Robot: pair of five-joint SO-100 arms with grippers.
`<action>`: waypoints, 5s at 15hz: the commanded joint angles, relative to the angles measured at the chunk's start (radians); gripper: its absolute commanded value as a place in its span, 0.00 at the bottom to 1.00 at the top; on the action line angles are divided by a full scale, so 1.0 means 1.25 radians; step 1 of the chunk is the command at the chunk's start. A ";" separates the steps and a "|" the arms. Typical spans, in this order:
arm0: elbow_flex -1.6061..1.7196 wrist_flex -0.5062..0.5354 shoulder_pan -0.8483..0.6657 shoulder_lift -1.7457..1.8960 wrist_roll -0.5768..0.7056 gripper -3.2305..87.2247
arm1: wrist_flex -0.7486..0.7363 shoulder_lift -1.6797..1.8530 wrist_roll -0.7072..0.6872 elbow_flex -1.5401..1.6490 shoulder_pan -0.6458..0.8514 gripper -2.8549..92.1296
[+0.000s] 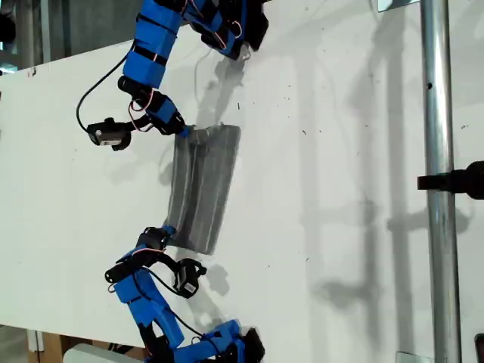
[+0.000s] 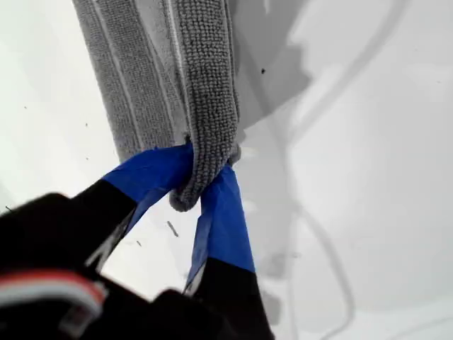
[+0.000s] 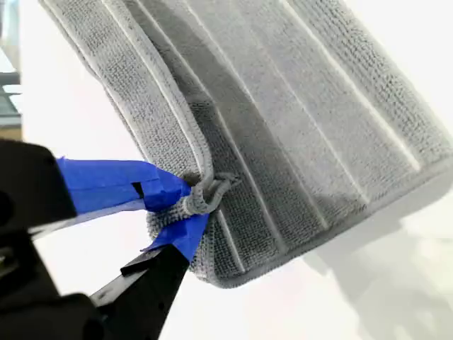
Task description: Grasp corners of a towel and fold twice.
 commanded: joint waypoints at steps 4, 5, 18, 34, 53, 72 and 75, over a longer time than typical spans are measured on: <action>0.026 0.013 0.052 -0.001 -0.052 0.00 | 0.012 0.043 0.069 0.032 -0.117 0.03; 0.064 -0.007 0.066 -0.011 -0.067 0.00 | -0.015 0.027 0.098 0.075 -0.140 0.03; 0.269 -0.034 0.055 0.001 -0.183 0.21 | -0.218 -0.126 0.194 0.226 -0.163 0.03; 1.330 -0.264 0.480 1.399 -0.615 0.01 | 0.108 0.898 0.897 0.701 -0.457 0.31; 1.598 -0.153 0.490 1.765 -0.659 0.00 | -0.387 0.090 0.753 0.520 -0.133 0.46; 1.597 -0.161 0.519 1.765 -0.641 0.00 | -0.064 0.524 0.774 0.514 -0.283 0.03; 1.597 -0.161 0.523 1.765 -0.643 0.00 | -0.106 0.625 0.778 0.410 -0.346 0.03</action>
